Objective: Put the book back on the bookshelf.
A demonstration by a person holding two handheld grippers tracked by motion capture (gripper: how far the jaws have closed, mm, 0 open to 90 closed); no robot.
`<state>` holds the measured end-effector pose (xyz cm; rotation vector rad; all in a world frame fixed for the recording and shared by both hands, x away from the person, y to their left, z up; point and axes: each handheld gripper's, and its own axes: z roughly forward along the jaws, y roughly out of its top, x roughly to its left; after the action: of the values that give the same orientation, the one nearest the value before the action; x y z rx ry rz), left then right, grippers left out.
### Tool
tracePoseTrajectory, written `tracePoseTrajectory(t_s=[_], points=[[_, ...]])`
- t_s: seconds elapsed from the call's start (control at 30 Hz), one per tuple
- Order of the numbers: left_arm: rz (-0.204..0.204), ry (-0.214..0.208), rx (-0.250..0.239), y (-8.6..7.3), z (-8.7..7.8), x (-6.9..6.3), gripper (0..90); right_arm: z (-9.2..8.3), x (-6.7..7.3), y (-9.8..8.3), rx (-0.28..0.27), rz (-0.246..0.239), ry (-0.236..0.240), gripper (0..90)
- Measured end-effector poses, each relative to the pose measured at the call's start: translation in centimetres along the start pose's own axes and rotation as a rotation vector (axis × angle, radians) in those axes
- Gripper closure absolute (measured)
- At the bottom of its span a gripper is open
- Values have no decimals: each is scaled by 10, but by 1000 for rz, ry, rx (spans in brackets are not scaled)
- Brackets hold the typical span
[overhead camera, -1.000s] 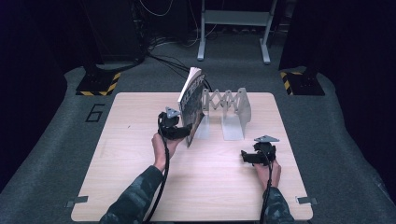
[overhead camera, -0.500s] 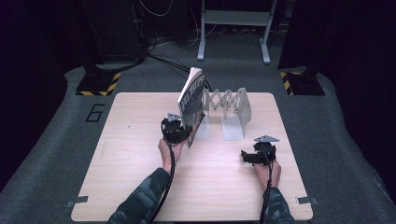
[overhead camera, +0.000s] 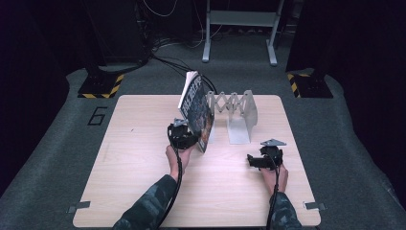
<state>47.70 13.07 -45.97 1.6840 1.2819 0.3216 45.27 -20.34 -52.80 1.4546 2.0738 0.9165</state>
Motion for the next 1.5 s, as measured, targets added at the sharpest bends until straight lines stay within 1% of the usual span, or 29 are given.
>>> tracePoseTrajectory(t_s=[0.2,0.27,0.33,0.37,0.4,0.5,0.53,0.57,0.63,0.7,0.73,0.8,0.9,1.0,1.07,1.1,1.13,1.17,1.2,1.23,1.27,1.33,1.37,1.43,1.47,1.5], points=[[23,-16,6,-2,1,-5,697,0,0,0,0,0,0,91],[19,-25,2,-3,2,-8,693,0,0,0,1,1,-1,91],[25,-24,-1,-3,3,-8,692,0,0,0,1,1,-1,91],[26,-31,3,-3,4,-10,690,0,0,0,-1,-1,1,92],[35,-30,3,-3,4,-11,688,0,0,0,0,-1,1,92],[38,-39,2,-4,5,-14,679,0,0,0,-1,-1,1,92],[41,-46,4,-6,5,-17,676,0,0,0,-1,-1,1,93],[56,-51,7,-6,5,-17,673,0,-1,0,-2,-6,-1,93],[57,-52,6,-7,6,-18,671,0,-1,0,-3,-7,0,92],[70,-59,12,-8,6,-21,668,0,-1,0,-3,-7,-1,93],[70,-59,12,-8,6,-21,666,0,-1,0,-3,-7,-1,93],[87,-70,14,-8,8,-22,661,0,-1,0,-3,-7,0,93],[85,-91,13,-9,9,-24,654,0,-1,0,-3,-7,0,94],[96,-94,16,-8,9,-24,636,0,-1,0,-3,-7,0,94],[98,-85,8,-8,8,-27,591,0,-1,0,-3,-7,0,94],[107,-79,8,-8,7,-27,553,0,-1,0,-3,-7,0,94],[107,-79,8,-8,7,-27,508,0,-1,0,-3,-7,0,94],[156,-36,11,-5,4,-26,467,0,-1,0,-3,-7,0,94],[167,-24,9,-5,2,-27,432,0,-1,0,-3,-7,0,94],[167,-24,9,-5,2,-27,405,0,-1,0,-3,-7,0,94],[191,-1,8,-3,-1,-27,373,0,-1,0,-3,-7,0,94],[192,4,7,-3,-3,-28,313,0,-1,0,-3,-7,0,94],[232,17,19,-2,-8,-27,276,0,-1,0,-3,-7,0,94],[240,13,15,-2,-14,-28,223,0,-1,0,-3,-7,0,94],[244,18,11,-3,-17,-29,205,0,-1,0,-3,-7,0,94],[244,18,11,-3,-17,-29,186,0,-1,0,-3,-7,0,94]])
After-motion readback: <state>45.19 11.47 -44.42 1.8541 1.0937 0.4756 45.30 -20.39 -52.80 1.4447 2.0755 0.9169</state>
